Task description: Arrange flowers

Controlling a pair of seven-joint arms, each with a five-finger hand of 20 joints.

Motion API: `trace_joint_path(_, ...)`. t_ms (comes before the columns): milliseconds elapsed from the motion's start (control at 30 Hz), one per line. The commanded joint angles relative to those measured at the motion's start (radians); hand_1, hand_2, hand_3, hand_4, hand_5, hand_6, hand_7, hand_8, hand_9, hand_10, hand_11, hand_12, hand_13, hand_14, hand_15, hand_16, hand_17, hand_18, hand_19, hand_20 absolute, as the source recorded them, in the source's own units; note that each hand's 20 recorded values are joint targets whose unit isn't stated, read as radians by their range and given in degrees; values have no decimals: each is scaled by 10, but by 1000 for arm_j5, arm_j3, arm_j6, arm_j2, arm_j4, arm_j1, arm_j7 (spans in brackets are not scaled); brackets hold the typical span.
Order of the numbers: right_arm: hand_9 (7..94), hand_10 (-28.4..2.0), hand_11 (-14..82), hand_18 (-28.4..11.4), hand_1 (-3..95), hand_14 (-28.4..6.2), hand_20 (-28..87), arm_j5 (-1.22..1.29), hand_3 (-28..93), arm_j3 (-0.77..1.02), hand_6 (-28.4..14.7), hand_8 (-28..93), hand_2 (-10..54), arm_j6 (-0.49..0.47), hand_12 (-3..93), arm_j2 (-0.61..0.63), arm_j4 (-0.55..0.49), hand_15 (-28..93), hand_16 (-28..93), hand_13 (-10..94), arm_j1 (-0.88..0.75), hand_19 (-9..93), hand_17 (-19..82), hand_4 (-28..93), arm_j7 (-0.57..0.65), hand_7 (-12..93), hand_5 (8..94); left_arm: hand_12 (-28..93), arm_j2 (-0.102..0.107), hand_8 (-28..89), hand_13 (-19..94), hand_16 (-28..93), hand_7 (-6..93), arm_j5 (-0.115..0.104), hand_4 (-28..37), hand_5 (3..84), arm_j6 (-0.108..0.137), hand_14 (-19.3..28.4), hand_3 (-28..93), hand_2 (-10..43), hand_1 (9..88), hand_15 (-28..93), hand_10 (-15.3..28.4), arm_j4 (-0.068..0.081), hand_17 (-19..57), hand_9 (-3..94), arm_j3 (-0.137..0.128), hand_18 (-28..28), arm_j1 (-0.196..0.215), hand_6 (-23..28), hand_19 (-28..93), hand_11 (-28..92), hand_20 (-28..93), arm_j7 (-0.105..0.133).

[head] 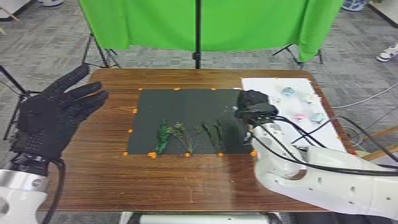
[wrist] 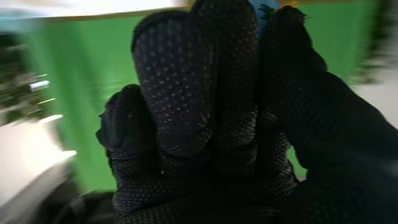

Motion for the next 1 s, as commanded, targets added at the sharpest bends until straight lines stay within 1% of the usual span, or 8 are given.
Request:
trace_joint_path(33, 937, -72, 245, -187, 549, -44, 324, 127, 676, -131, 24, 40, -95, 42, 237, -374, 50, 536, 216, 878, 242, 932, 489, -283, -103, 156, 898, 107, 58, -111, 229, -74, 169, -6, -250, 322, -19, 280, 767, 75, 228, 442, 208, 9, -108, 303, -24, 284, -40, 77, 578, 254, 11, 41)
trace_joint_path(167, 937, -70, 250, -187, 546, -43, 333, 223, 677, -203, 24, 39, -95, 57, 240, -471, 74, 542, 218, 873, 320, 932, 484, -283, -111, 157, 892, 107, 102, -111, 229, -74, 170, -13, -252, 323, -31, 281, 767, 75, 226, 444, 208, 19, -107, 303, -34, 284, -61, 77, 579, 254, 13, 90)
trace_joint_path(233, 937, -70, 253, -187, 546, -43, 337, 271, 676, -239, 25, 39, -95, 68, 240, -506, 81, 547, 219, 870, 347, 932, 482, -283, -102, 158, 890, 106, 112, -111, 230, -74, 170, -12, -252, 323, -34, 281, 768, 74, 225, 445, 208, 24, -107, 304, -29, 284, -76, 77, 579, 254, 13, 92)
trace_joint_path(367, 937, -71, 280, -188, 544, -45, 346, 311, 671, -339, 28, 31, -95, 109, 239, -554, 95, 558, 220, 868, 436, 932, 479, -283, -93, 158, 888, 106, 152, -111, 230, -74, 169, -18, -253, 324, -33, 282, 770, 74, 225, 444, 209, 39, -106, 304, -12, 284, -97, 78, 580, 255, 15, 149)
trace_joint_path(400, 937, -72, 295, -188, 546, -45, 349, 328, 665, -367, 29, 28, -95, 129, 229, -571, 99, 563, 219, 867, 457, 932, 479, -283, -92, 158, 888, 106, 162, -111, 230, -74, 169, -23, -253, 324, -34, 282, 770, 74, 225, 444, 209, 40, -106, 305, -17, 284, -74, 78, 580, 255, 15, 188)
trace_joint_path(600, 937, -71, 337, -190, 554, -42, 365, 371, 637, -434, 40, 10, -95, 146, 197, -602, 119, 585, 220, 864, 494, 932, 472, -283, -74, 150, 880, 106, 184, -108, 237, -72, 161, -28, -251, 327, -50, 282, 765, 73, 228, 437, 208, 51, -100, 310, -13, 284, -69, 77, 576, 247, 16, 235)
trace_joint_path(733, 937, -71, 347, -190, 553, -42, 368, 395, 621, -458, 51, -4, -95, 149, 187, -612, 142, 587, 219, 864, 504, 932, 470, -283, -50, 138, 868, 108, 203, -106, 238, -70, 160, -64, -250, 327, -76, 282, 765, 73, 228, 436, 208, 65, -101, 311, 6, 284, -81, 77, 576, 246, 16, 275)
trace_joint_path(1000, 937, -71, 354, -190, 549, -42, 373, 431, 602, -494, 56, -20, -95, 109, 186, -617, 172, 596, 221, 860, 518, 932, 468, -283, -57, 130, 844, 110, 237, -106, 238, -69, 161, -64, -248, 329, -73, 282, 767, 72, 230, 438, 208, 71, -100, 312, 12, 284, -67, 78, 575, 246, 17, 329)
